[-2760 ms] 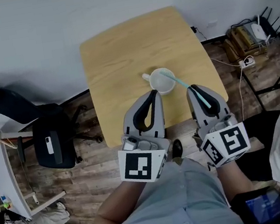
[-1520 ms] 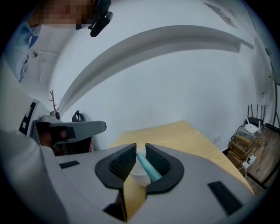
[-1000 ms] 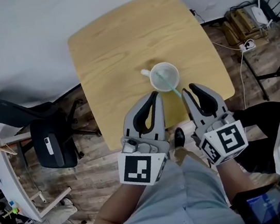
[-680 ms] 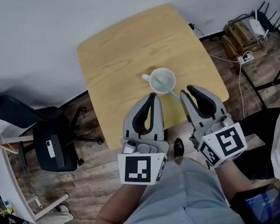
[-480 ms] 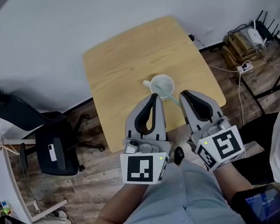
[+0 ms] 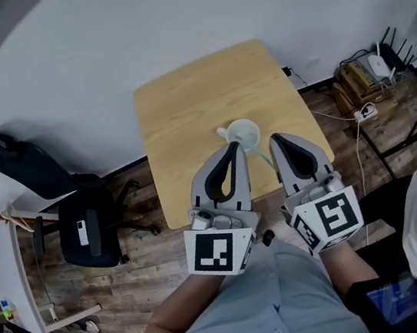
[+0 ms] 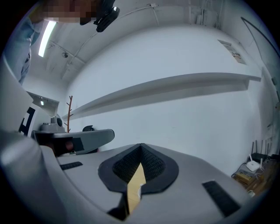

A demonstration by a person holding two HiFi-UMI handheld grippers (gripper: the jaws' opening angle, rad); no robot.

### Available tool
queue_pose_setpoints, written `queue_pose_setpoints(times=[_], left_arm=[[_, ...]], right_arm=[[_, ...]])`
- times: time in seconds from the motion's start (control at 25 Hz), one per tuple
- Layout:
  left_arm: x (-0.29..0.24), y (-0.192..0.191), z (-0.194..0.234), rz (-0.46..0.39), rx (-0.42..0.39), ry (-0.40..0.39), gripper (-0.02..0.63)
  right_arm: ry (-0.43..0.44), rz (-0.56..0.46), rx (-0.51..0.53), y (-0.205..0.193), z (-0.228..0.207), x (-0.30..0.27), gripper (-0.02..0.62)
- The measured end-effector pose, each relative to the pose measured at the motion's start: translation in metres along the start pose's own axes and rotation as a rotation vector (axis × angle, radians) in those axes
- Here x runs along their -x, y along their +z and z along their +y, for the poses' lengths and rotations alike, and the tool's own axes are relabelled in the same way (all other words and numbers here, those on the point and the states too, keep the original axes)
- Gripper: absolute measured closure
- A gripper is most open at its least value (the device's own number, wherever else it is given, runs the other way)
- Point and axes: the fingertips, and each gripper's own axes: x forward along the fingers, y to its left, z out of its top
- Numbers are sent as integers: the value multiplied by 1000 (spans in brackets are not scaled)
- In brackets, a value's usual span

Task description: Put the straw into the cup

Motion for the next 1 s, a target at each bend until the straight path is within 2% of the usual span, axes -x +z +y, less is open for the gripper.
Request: queue_pose_setpoints(times=[0.28,1.0], left_arm=[[1,11,3,-34,16,12,609],[-6,8,10,-24,2,1,609]], right_arm=[[1,-12,13,6,6,1,597],[16,-16,32,12,6,-11,597]])
